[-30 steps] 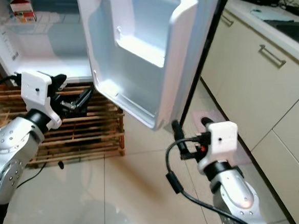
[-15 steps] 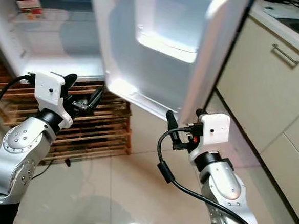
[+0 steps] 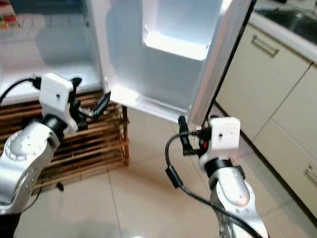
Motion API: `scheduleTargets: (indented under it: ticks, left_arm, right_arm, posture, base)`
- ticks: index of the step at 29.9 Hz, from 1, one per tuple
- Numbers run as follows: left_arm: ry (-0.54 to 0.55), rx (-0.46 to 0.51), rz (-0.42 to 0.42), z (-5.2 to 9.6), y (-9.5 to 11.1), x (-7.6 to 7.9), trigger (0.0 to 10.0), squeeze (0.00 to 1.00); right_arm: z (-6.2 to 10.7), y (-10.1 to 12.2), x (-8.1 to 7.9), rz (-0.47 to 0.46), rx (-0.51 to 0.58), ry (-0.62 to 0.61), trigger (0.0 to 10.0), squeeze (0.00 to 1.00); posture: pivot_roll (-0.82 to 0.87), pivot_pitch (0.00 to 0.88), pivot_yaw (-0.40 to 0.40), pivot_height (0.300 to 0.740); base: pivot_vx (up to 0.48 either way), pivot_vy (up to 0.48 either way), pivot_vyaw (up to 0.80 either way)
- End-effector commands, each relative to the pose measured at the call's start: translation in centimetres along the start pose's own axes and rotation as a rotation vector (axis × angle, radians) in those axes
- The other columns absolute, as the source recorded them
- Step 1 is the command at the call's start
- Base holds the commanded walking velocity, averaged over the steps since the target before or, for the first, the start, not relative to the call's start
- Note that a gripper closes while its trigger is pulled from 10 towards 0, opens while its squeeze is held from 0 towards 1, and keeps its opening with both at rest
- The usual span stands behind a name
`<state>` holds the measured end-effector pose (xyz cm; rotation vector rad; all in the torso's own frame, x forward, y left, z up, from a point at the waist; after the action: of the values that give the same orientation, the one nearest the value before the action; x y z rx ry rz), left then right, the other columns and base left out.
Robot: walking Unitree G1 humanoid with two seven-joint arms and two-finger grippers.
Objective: Restocking fridge
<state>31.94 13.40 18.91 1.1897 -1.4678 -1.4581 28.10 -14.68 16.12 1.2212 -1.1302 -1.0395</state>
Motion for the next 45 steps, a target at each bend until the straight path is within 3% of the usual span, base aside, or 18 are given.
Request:
scheduleTargets:
  ticks: [1, 8, 16, 39, 45]
  left_arm:
    - [0.01, 0.0, 0.043, -0.1, 0.3, 0.2, 10.0, 0.0]
    - [0.011, 0.034, 0.023, -0.1, 1.1, 0.4, 10.0, 0.0]
    - [0.015, 0.063, 0.019, -0.2, 1.9, 1.0, 10.0, 0.0]
    - [-0.004, 0.052, -0.01, -0.4, 1.7, 1.5, 10.0, 0.0]
    - [-0.02, 0.001, -0.036, -0.2, 0.6, 2.0, 10.0, 0.0]
  right_arm:
    - [-0.1, -0.1, 0.5, 0.024, -0.004, -0.023, 10.0, 0.0]
    - [-0.1, -0.1, 0.0, 0.046, -0.007, 0.035, 10.0, 0.0]
    - [0.0, -0.3, -2.0, 0.092, -0.02, 0.206, 10.0, 0.0]
    - [0.1, -0.6, -2.2, 0.102, -0.017, 0.245, 10.0, 0.0]
    - [-0.2, -0.7, -1.3, 0.05, -0.024, 0.184, 10.0, 0.0]
  posture:
    - [-0.01, 0.013, 0.013, 0.74]
    - [-0.01, 0.014, 0.008, 0.74]
    - [0.0, 0.013, 0.007, 0.74]
    - [0.0, 0.0, 0.007, 0.74]
    - [0.0, 0.0, -0.002, 0.74]
  base:
    - [0.0, 0.0, 0.0]
    - [0.0, 0.0, 0.0]
    - [0.243, 0.0, 0.79]
    - [0.315, 0.0, 0.8]
    - [0.0, 0.0, 0.6]
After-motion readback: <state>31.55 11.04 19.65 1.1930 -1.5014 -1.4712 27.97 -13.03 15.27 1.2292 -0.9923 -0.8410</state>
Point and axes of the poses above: a point about 5 cm out from each wrist's last joint towards the gripper, its own z axis pointing back from the gripper into the wrist, its own y axis along the axis of the wrist's last joint, x = y × z, the point moved 4 cm from there along -z, pointing out of the wrist towards the gripper, and after that the axes turned 1 degree about z, right-handed, at the moved point
